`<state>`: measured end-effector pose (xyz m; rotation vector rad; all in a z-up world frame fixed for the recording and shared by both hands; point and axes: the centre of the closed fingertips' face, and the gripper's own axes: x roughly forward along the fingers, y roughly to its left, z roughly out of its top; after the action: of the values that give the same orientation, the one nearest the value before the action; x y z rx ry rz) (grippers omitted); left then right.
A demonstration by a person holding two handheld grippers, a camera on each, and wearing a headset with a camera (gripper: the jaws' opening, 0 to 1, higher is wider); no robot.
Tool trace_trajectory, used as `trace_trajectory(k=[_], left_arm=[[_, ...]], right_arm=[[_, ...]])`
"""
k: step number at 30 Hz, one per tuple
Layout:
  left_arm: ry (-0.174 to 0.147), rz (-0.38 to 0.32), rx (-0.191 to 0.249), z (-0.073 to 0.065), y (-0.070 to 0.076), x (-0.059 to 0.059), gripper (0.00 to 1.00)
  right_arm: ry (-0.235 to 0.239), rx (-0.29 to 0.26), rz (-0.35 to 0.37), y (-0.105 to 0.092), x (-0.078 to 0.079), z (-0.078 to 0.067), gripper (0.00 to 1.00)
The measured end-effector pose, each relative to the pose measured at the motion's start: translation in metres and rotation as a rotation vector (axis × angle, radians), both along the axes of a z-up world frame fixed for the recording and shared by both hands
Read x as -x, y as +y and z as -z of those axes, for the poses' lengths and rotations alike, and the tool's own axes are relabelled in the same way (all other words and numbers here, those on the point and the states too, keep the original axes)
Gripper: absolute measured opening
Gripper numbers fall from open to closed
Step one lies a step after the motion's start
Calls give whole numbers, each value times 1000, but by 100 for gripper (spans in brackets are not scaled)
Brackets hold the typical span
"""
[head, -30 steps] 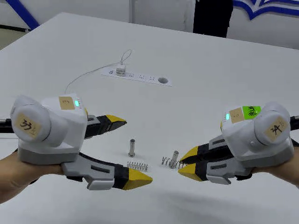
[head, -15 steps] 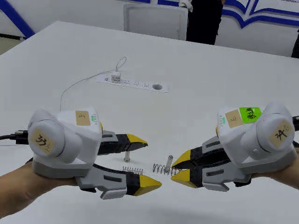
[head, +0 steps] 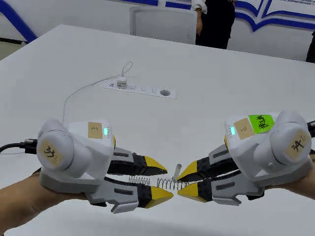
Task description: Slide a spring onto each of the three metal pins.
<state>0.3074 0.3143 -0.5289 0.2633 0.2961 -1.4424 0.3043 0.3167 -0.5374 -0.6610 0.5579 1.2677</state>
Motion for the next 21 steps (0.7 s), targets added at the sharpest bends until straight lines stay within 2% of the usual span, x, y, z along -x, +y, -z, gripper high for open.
trace_trajectory(k=[5,8,14,16,19,21], left_arm=[[-4,16,-2,0,-1,3,15],[3,20,-3,0,-2,4,15],[-15,36,-16,1,-2,6,12],[-28,44,-20,1,-2,6,11],[-76,61,-28,0,-3,7,10],[-82,62,-32,0,-3,6,10]], right_arm=[[-6,1,-8,1,1,-2,10],[-7,6,-13,1,2,-2,10],[-10,11,-21,1,4,-2,10],[-14,9,-23,1,3,-4,10],[-27,14,-33,1,3,-5,10],[-40,18,-39,1,2,-5,10]])
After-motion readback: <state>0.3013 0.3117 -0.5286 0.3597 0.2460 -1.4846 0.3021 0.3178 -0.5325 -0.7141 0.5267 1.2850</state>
